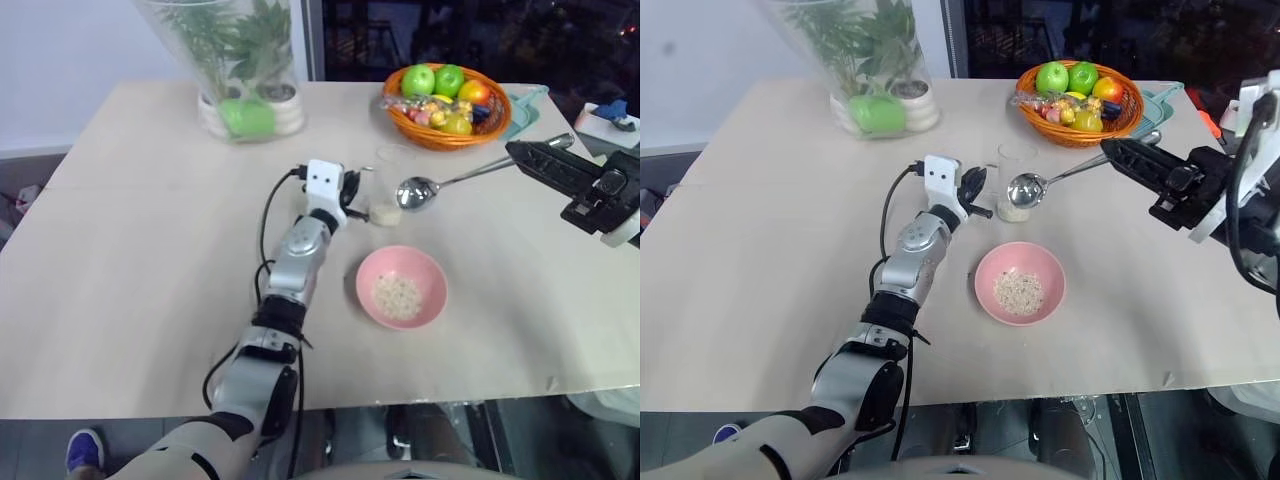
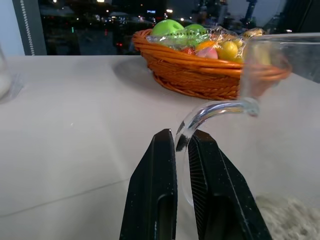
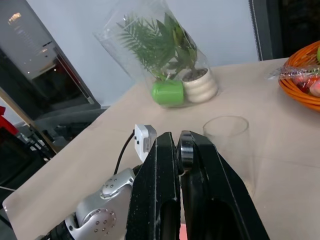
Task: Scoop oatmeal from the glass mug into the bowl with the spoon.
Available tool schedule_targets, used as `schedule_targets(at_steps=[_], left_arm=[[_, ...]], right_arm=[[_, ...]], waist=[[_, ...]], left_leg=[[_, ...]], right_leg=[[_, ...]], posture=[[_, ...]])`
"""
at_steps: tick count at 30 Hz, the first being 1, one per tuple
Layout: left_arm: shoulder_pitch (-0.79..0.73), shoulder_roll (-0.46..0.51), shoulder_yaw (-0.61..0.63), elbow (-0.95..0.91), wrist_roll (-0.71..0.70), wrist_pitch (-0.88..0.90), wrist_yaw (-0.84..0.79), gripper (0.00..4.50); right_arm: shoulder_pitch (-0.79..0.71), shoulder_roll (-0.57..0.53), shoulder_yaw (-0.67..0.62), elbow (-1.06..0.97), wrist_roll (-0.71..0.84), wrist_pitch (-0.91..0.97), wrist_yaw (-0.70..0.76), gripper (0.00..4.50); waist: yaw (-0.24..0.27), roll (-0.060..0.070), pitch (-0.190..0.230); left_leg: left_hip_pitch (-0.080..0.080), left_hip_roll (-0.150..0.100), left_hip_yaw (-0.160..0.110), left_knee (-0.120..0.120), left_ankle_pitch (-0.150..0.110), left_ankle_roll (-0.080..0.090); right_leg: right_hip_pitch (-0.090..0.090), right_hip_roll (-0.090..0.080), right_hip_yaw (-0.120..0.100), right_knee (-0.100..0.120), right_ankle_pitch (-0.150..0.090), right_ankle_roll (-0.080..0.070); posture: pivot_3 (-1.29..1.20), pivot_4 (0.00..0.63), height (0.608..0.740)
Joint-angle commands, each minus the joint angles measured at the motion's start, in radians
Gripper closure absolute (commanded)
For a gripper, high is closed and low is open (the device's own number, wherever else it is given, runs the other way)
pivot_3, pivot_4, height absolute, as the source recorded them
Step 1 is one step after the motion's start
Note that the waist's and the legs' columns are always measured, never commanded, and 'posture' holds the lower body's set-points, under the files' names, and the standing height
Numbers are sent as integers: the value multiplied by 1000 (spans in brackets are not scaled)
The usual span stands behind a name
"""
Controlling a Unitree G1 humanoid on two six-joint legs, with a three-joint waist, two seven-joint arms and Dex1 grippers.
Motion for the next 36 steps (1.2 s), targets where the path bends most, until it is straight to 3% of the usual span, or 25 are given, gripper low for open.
schedule_targets(at_steps=[1,9,10,23,30,36], left_arm=[[-20,2,5,-16,7,-41,-3,4042],[-10,5,7,-18,8,-55,-19,4042],[-10,4,8,-18,8,-56,-19,4279],[25,20,11,-63,5,-98,-48,4279],[107,98,64,-175,-38,-134,-93,4279],[138,240,108,-243,-83,-149,-221,4279]], right_arm=[[0,-18,-25,-27,4,-30,2,4500],[5,-11,-15,-37,-11,-41,2,4500],[4,-11,-14,-37,-12,-42,2,4500],[11,0,-5,-44,-30,-54,8,4500],[19,7,2,-48,-45,-59,16,4500],[-78,39,94,-20,-129,-71,26,4500]], waist=[[0,0,0],[0,0,0],[0,0,0],[0,0,0],[-5,0,0],[-9,0,0]], left_leg=[[0,0,0,0,0,0],[0,0,0,0,0,0],[0,0,0,0,0,0],[0,0,0,0,2,-3],[0,1,0,0,2,-4],[0,1,0,0,2,-4]], right_leg=[[0,0,0,0,0,0],[0,0,0,0,0,0],[0,0,0,0,0,0],[0,0,0,0,0,0],[0,0,0,0,0,0],[0,0,0,1,0,0]], posture=[[0,150,740],[0,150,740],[0,150,740],[0,150,740],[0,150,740],[0,150,740]])
